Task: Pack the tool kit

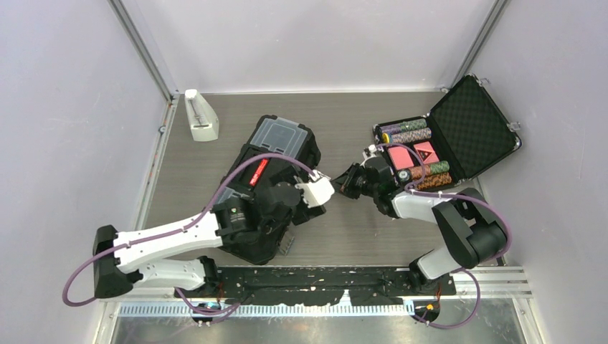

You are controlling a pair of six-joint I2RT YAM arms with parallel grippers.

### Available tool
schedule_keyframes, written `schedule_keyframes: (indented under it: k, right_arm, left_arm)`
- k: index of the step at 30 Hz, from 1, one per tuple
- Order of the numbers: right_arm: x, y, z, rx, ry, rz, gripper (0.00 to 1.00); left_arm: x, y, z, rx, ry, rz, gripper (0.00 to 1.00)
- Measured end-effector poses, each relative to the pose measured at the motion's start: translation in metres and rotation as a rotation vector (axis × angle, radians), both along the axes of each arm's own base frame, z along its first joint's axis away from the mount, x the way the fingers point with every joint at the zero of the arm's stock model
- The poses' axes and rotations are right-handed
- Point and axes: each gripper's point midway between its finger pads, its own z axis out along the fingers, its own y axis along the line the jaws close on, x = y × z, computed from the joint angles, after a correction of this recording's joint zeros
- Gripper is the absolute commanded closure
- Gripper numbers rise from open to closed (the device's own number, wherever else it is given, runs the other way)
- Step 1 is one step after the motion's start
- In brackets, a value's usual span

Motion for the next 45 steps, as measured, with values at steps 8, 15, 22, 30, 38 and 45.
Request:
schedule_keyframes:
  k: [8, 15, 22, 30, 38, 45]
  right_arm:
    - [-0.005, 0.004, 0.011, -0.018, 0.018, 0.046, 0.95]
    - [-0.010, 0.021, 0.038, 0.025, -0.009, 0.129, 0.95]
    - [-0.010, 0.014, 0.035, -0.025, -0.042, 0.161, 0.52]
    - [0.015, -0.003, 0.044, -0.069, -0.256, 0.243, 0.03]
    - [0.035, 0.005, 0.033, 0.001, -0.415, 0.369, 0.05]
    - [0.047, 0.028, 0.038, 0.129, -0.542, 0.489, 0.05]
  left_arm:
    - [-0.013, -0.033, -0.084, 0.113, -0.013, -0.187, 0.08]
    - [-0.004, -0.065, -0.108, 0.126, -0.073, -0.226, 0.13]
    - [0.001, -0.061, -0.082, 0.071, -0.140, -0.156, 0.13]
    - [-0.004, -0.032, -0.002, -0.201, -0.152, -0.046, 0.13]
    - [-0.005, -0.007, -0.006, -0.245, -0.082, 0.062, 0.13]
    - [-0.005, 0.014, 0.008, -0.335, -0.077, 0.122, 0.14]
